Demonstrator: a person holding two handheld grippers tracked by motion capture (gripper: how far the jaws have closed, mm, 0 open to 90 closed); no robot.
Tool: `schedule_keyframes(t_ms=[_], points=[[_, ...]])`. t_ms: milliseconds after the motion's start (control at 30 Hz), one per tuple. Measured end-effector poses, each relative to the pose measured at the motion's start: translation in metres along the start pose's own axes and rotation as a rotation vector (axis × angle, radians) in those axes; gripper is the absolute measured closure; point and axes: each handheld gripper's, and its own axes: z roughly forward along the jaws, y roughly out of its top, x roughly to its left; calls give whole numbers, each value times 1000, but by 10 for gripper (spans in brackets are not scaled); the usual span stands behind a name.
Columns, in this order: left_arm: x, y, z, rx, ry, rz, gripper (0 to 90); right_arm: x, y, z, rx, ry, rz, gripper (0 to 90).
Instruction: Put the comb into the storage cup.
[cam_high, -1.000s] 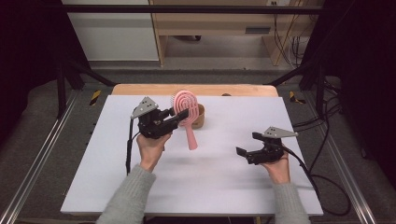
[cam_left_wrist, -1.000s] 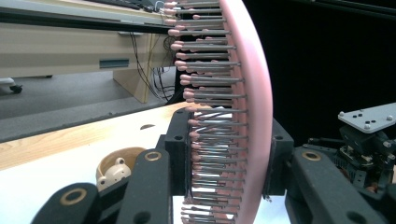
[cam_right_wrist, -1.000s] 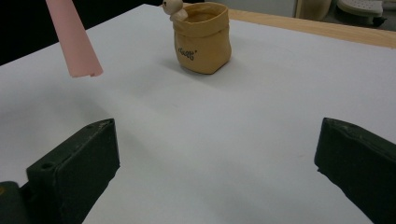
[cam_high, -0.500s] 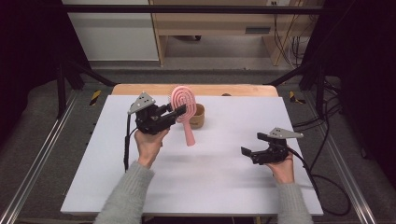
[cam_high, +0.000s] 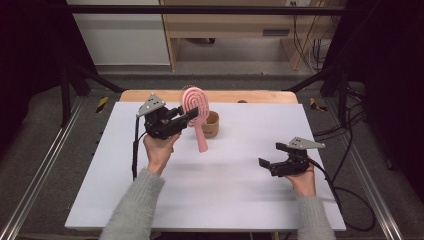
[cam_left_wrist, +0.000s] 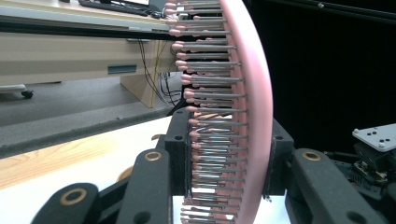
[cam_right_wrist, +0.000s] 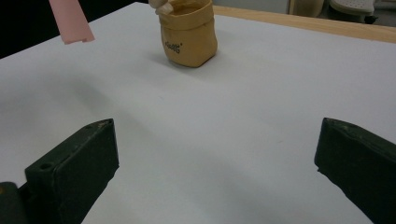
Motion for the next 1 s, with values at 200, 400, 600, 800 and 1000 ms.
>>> schedule_keyframes(t_ms=[200,400,600,800,1000], points=[[3,6,4,0,10,3,627,0,-1,0,2,-1,3,1],[7,12,11,3,23,11,626,-1,-1,0,1,-2,2,1],[9,21,16,-6,28,12,626,-1,-2,-1,0,-3,4,1],[11,29,22,-11,39,16,627,-1,-2,-2,-5,-2,3,1],[13,35,28,-19,47,16,626,-1,-1,-3,-6,0,8,1]])
